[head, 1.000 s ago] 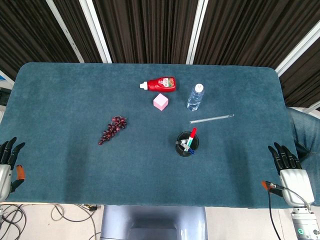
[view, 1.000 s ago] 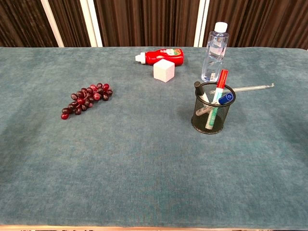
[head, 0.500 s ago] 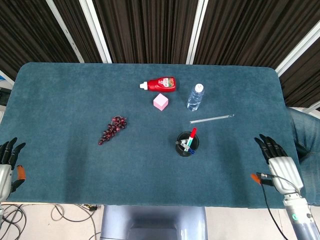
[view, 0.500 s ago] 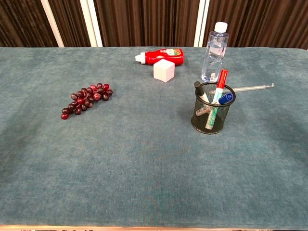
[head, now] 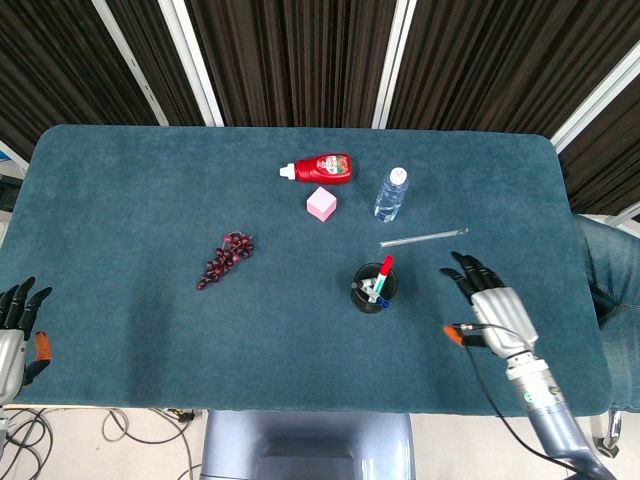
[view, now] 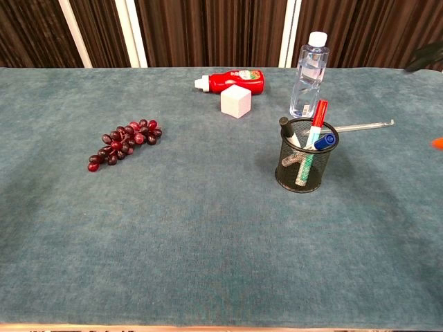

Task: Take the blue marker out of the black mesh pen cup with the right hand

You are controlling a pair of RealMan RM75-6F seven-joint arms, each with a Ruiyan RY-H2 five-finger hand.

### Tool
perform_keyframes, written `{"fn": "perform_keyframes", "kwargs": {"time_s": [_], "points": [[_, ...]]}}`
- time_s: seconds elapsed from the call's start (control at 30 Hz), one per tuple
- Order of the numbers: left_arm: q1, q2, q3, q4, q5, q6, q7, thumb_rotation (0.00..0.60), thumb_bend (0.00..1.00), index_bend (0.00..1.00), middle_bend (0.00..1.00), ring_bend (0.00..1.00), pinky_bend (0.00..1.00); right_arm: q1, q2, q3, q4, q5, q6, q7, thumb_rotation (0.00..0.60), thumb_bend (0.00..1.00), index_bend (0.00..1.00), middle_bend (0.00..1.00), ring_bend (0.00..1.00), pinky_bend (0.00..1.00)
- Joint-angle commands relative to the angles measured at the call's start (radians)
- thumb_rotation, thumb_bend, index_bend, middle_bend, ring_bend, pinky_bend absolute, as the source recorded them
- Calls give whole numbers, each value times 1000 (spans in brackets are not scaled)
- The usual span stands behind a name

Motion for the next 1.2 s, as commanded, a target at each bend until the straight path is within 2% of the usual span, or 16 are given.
{"fn": "perform_keyframes", "kwargs": {"time_s": [0.03, 0.3, 0.5, 0.83, 1.2], "points": [[0, 1, -1, -1, -3, 0, -2, 600, 700, 119, 0, 0, 79, 20, -42, -2, -4, 13, -14, -33, 600, 300, 268, 0, 4, 170], [-1, 2, -2, -2, -10, -6, -2, 600, 701, 119, 0, 0, 79, 53, -128, 18, 16, 54, -17, -77, 600, 277, 359, 0, 3, 170], [-1, 3, -3, -3, -13, -6, -2, 600, 701, 119, 0, 0, 79, 87, -179, 33, 52, 103, -46, -106, 600, 269, 369, 0, 3, 170], [-1, 3, -5, -4, -19, -9, -3, 600, 700, 119, 0, 0, 79, 125, -232, 48, 108, 155, -81, -94, 600, 388, 407, 0, 4, 170], [-2, 6, -8, -8, -30, -14, -7, 600, 701, 119, 0, 0, 79, 153, -278, 52, 127, 163, -76, -101, 600, 378, 431, 0, 3, 170]]}}
